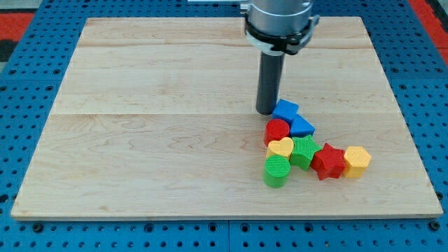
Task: Nudge the group of blocks right a bit
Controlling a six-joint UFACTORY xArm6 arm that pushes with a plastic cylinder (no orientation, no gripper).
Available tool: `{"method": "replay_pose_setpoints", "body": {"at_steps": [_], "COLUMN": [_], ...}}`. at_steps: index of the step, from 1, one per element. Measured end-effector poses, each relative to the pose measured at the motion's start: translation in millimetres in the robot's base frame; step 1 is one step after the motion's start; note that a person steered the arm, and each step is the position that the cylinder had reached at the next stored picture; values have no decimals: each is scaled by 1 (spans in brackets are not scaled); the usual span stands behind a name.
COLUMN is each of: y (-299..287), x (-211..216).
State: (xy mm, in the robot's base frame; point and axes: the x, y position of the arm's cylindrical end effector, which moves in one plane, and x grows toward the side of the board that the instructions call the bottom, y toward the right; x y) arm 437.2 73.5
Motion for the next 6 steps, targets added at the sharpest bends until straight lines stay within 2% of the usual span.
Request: {"method": "replay_pose_setpoints", "body": {"at_steps": [2, 4, 5, 6], "y": [2, -42, -59, -51], "x": [19, 23, 69, 89]}}
